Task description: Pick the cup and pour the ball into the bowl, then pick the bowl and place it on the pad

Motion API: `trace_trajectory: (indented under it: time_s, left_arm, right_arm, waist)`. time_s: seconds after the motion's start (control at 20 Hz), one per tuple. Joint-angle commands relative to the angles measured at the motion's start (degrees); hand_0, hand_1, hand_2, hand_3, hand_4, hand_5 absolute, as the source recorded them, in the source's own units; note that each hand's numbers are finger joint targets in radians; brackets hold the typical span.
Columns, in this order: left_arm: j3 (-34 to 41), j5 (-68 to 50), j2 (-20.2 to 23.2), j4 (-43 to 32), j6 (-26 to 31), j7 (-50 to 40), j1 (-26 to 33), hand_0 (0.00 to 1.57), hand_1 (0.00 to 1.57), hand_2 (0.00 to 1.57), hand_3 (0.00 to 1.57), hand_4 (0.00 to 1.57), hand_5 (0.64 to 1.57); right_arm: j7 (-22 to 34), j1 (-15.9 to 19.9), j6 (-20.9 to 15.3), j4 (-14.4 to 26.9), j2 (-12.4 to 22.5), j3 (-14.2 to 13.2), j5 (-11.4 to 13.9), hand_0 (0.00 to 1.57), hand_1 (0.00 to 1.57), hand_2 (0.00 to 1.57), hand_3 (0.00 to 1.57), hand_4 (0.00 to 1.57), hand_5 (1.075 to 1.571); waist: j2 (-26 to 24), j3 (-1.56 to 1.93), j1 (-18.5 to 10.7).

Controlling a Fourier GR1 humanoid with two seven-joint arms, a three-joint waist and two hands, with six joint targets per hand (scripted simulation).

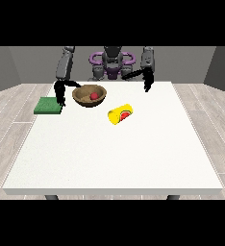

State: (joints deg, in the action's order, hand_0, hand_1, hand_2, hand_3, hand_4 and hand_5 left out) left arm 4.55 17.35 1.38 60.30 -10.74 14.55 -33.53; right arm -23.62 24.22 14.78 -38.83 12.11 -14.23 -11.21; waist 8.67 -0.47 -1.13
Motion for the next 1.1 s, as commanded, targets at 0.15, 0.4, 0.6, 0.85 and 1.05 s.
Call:
trace_trajectory:
  time_s: [0.15, 0.4, 0.6, 0.85, 1.05]
  left_arm:
    - [-2.2, 0.3, 0.3, 4.8, 2.0, -1.5, -2.0, 0.0, 0.0, 0.0, 0.0, 0.0, 1.557]
    - [-3.1, 1.2, -0.2, 5.2, 1.8, -3.9, -4.4, 0.0, 0.0, 0.0, 0.0, 0.0, 1.559]
    - [-3.2, 0.2, -0.6, 3.9, 3.1, -2.3, -2.3, 0.0, 0.0, 0.0, 0.0, 0.0, 1.562]
    - [0.1, -1.9, 2.0, 1.3, 3.8, -0.9, 1.5, 0.0, 0.0, 0.0, 0.0, 0.0, 1.564]
    - [-1.6, -2.3, 2.8, 6.3, 6.6, -2.6, 2.5, 0.0, 0.0, 0.0, 0.0, 0.0, 1.566]
  right_arm:
    - [-5.4, 0.5, -0.8, 6.1, -0.5, -2.5, -1.0, 0.0, 0.0, 0.0, 0.0, 0.13, 1.531]
    - [-4.7, 0.2, -3.5, 4.2, -5.1, -1.8, -1.1, 0.0, 0.0, 0.0, 0.0, 0.23, 1.532]
    - [-0.6, 1.8, -6.5, 1.4, -7.0, -1.8, -1.7, 0.0, 0.0, 0.0, 0.0, 0.29, 1.538]
    - [4.9, 2.2, -6.1, -0.1, -7.8, 0.1, -2.2, 0.0, 0.0, 0.0, 0.0, 0.38, 1.552]
    - [2.4, 1.5, -8.4, 6.0, -6.8, -2.0, -2.3, 0.0, 0.0, 0.0, 0.0, 0.38, 1.55]
  waist:
    - [4.8, 0.54, -4.9]
    - [4.5, 0.55, -5.9]
    - [2.6, 0.46, -7.1]
    - [-1.9, 0.46, -2.5]
    - [-0.4, 0.5, -6.1]
